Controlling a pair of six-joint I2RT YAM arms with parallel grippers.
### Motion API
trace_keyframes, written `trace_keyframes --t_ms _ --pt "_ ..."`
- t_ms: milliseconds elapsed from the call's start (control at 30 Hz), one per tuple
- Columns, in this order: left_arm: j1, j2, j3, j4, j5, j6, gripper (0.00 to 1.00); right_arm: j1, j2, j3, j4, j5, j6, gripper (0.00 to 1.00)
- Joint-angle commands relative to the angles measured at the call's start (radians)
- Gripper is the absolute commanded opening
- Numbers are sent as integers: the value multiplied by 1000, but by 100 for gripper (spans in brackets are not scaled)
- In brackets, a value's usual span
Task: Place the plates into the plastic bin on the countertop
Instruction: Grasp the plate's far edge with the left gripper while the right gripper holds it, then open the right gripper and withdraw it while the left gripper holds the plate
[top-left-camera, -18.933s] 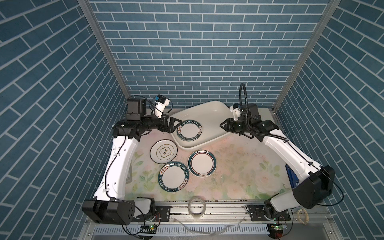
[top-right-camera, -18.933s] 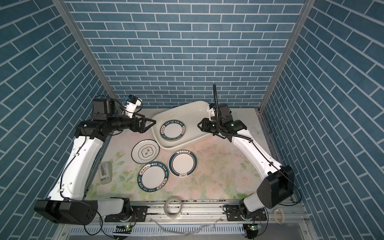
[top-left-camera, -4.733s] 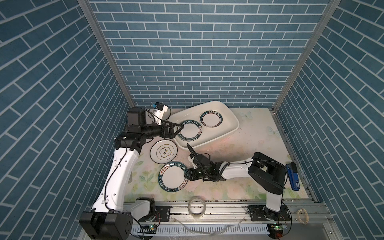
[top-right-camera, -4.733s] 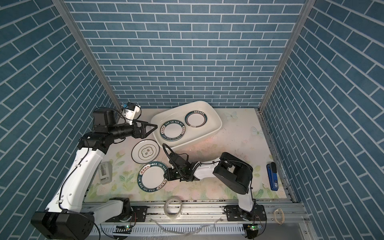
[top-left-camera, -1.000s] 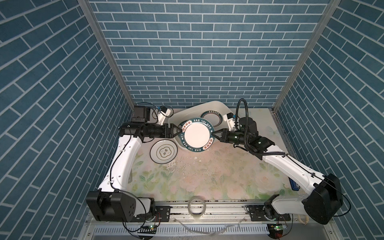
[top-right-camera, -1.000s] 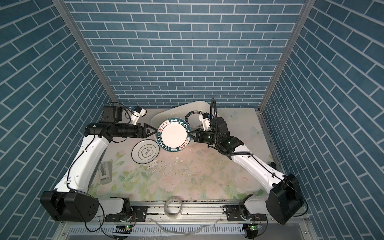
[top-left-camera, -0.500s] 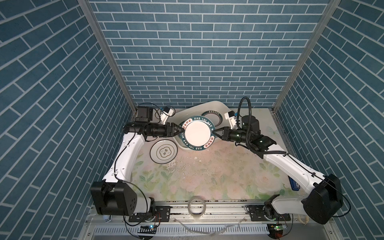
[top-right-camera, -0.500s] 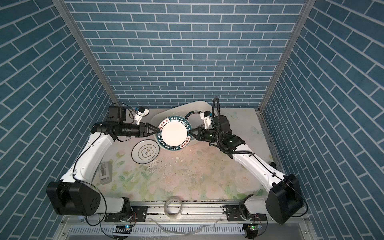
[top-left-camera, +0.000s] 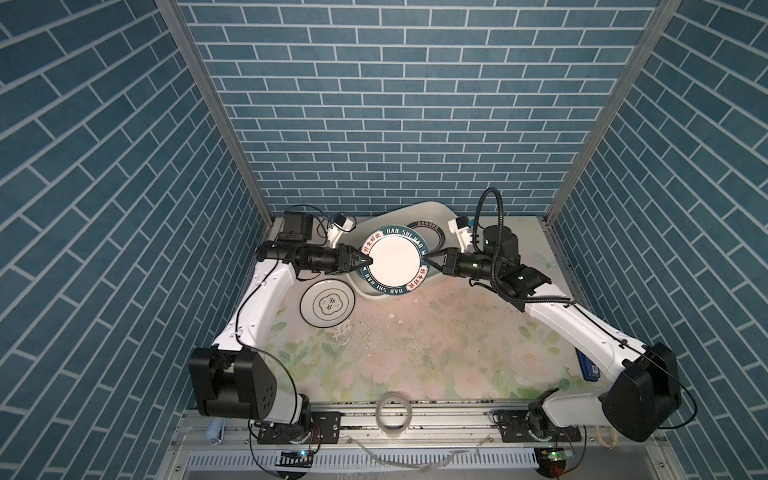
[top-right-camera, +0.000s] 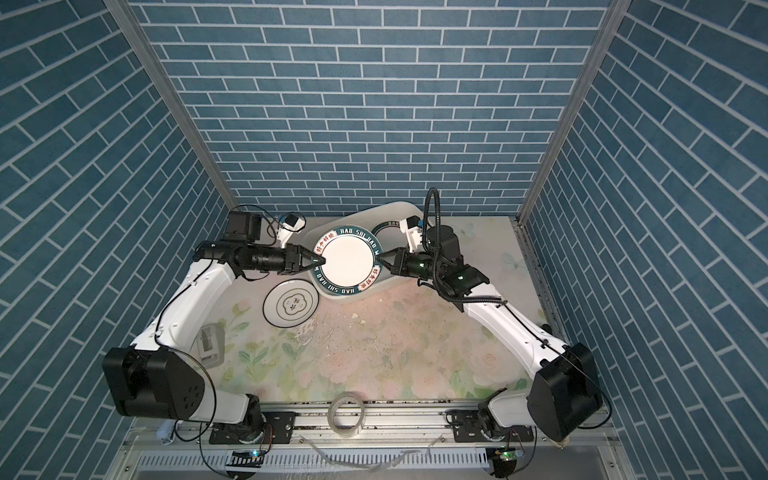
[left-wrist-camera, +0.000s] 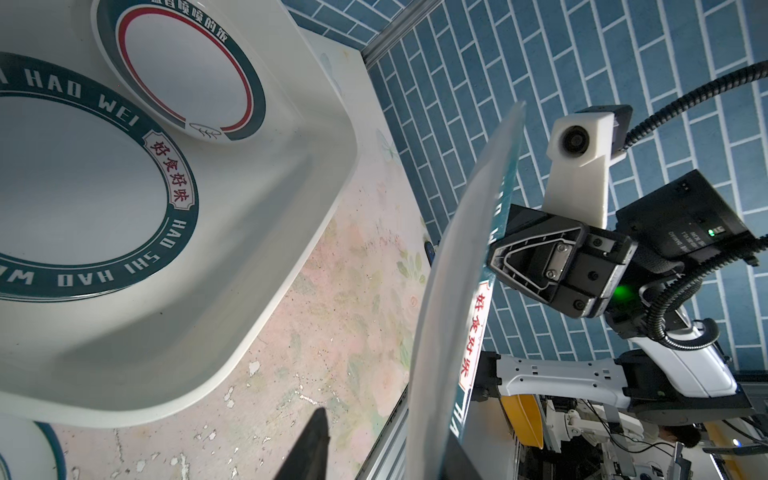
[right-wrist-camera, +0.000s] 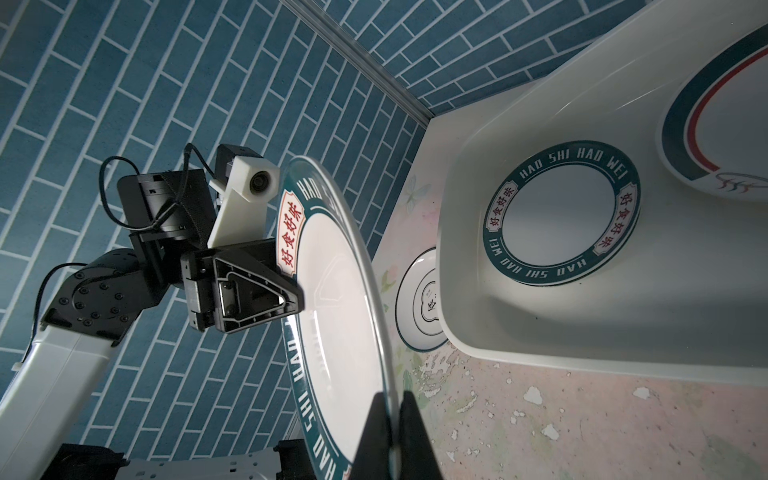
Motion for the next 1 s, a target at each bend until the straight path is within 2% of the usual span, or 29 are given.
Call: trace_keyframes --t_ms 0,67,200,333,567,733,967 --pt "-5 -6 22 2 6 4 46 -5 -22 46 10 15 -39 0" --pt "-5 -9 22 4 6 1 46 -5 -21 50 -3 25 -49 0" --pt "-5 -13 17 11 7 -6 40 -4 -21 58 -9 24 -56 0" --pt "-5 -9 19 14 12 -15 29 -6 -19 66 -17 30 -63 0" --pt "-5 -5 18 13 11 -19 26 -6 -19 75 -36 43 -79 0" --pt "-5 -4 22 18 16 -29 12 -7 -13 78 -36 41 -80 0" --pt "-5 -4 26 23 19 -39 0 -7 -3 81 -32 39 -79 0"
